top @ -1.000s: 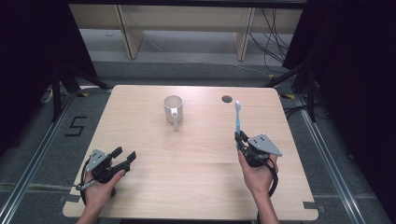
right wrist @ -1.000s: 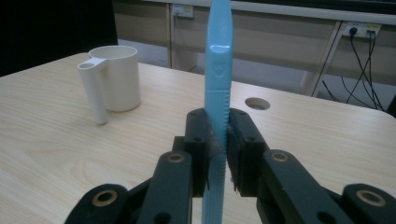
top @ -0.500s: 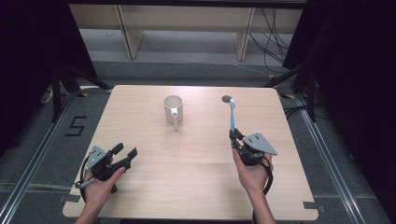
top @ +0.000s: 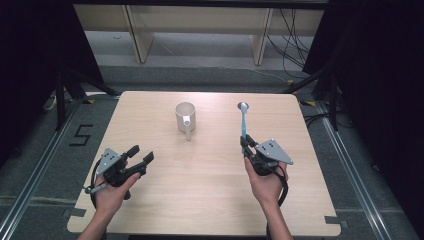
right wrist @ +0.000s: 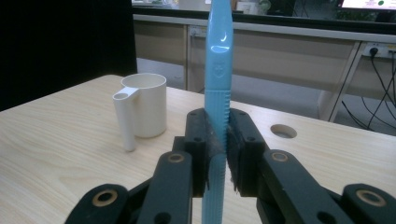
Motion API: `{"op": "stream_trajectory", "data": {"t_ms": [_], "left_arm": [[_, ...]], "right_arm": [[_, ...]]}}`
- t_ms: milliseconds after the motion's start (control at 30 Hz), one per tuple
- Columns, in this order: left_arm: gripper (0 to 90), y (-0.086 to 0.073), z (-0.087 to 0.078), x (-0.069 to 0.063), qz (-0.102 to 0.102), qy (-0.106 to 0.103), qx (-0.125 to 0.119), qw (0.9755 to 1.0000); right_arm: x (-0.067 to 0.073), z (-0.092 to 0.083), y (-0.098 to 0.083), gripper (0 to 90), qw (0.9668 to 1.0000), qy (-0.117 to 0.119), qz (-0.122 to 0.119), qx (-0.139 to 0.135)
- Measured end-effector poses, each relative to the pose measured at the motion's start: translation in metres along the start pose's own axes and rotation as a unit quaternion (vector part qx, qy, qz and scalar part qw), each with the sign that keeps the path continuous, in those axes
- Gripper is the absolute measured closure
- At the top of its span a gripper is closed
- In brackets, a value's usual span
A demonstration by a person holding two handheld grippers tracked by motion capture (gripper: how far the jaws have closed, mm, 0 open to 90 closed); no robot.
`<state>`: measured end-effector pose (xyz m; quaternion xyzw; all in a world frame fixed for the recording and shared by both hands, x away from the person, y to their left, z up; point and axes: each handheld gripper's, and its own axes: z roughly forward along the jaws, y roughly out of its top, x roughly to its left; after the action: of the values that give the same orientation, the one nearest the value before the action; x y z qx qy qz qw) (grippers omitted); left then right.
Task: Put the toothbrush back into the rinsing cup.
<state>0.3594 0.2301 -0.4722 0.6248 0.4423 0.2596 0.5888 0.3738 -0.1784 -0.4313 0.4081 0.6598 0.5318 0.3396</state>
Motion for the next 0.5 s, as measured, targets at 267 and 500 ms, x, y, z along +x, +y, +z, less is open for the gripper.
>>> {"op": "stream_trajectory", "data": {"t_ms": [267, 500], "left_arm": [[33.9, 0.012, 0.011, -0.011, 0.001, -0.021, -0.006, 0.9998], [34.2, 0.020, 0.016, -0.019, 0.002, -0.036, -0.008, 0.9993]], "right_arm": [[0.010, 0.005, 0.000, 79.6, 0.9999, 0.010, 0.003, 0.002], [0.017, 0.008, -0.001, 79.6, 0.9999, 0.014, -0.004, 0.003]]}}
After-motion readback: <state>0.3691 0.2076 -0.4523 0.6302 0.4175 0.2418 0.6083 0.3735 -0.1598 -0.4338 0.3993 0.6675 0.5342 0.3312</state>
